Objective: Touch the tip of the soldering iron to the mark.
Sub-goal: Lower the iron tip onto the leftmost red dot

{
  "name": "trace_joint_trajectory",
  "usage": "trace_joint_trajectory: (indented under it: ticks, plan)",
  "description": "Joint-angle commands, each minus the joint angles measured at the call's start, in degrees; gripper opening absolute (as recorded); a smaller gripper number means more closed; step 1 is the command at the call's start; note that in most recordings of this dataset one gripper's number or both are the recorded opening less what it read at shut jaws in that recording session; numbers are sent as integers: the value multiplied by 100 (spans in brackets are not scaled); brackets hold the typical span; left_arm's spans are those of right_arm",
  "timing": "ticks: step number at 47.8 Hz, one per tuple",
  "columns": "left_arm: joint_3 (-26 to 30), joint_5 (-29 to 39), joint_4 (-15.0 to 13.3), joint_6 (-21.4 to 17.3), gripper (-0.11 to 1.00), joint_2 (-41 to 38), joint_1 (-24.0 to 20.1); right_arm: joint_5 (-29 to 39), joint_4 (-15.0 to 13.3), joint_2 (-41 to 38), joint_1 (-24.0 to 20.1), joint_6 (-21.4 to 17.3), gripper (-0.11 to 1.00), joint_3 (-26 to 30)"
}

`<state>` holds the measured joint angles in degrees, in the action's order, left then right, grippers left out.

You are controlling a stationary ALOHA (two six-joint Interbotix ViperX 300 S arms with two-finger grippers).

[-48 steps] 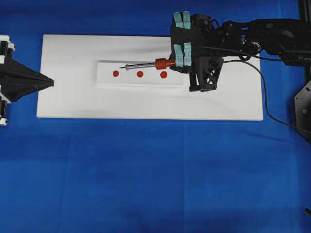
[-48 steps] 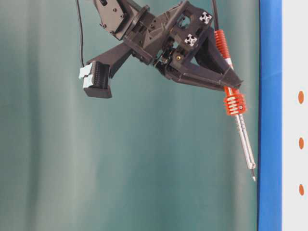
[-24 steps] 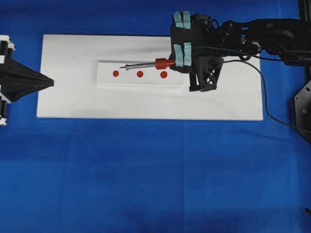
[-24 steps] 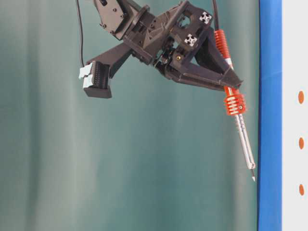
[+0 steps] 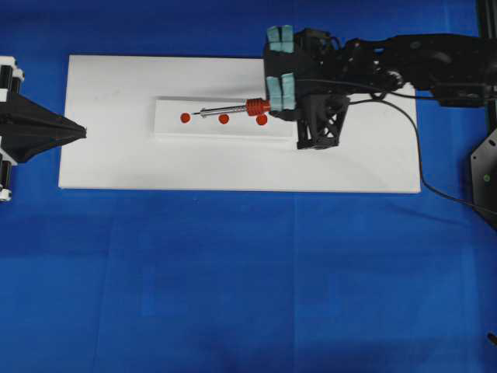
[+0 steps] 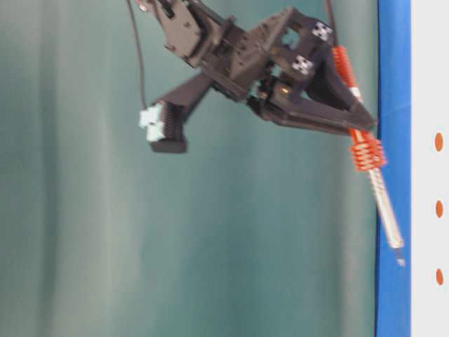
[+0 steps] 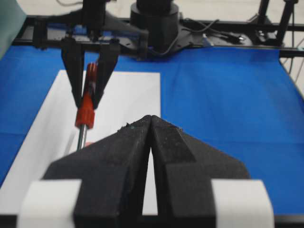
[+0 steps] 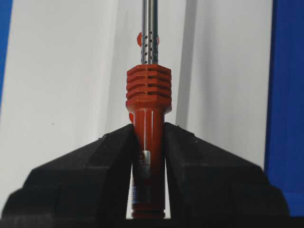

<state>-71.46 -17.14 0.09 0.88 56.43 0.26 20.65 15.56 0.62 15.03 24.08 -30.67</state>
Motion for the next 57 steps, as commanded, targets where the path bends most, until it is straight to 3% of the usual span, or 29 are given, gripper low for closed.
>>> trace_joint_trajectory:
  ticks: [1, 18, 57]
  plan:
    - [62, -62, 0, 9, 0, -26, -9, -88, -18, -70, 9, -9, 6, 202]
    - [53, -62, 0, 9, 0, -53, -9, -229, -18, -475, 9, -9, 6, 281]
    - [53, -62, 0, 9, 0, -62, -9, -229, -18, -483, 9, -9, 6, 281]
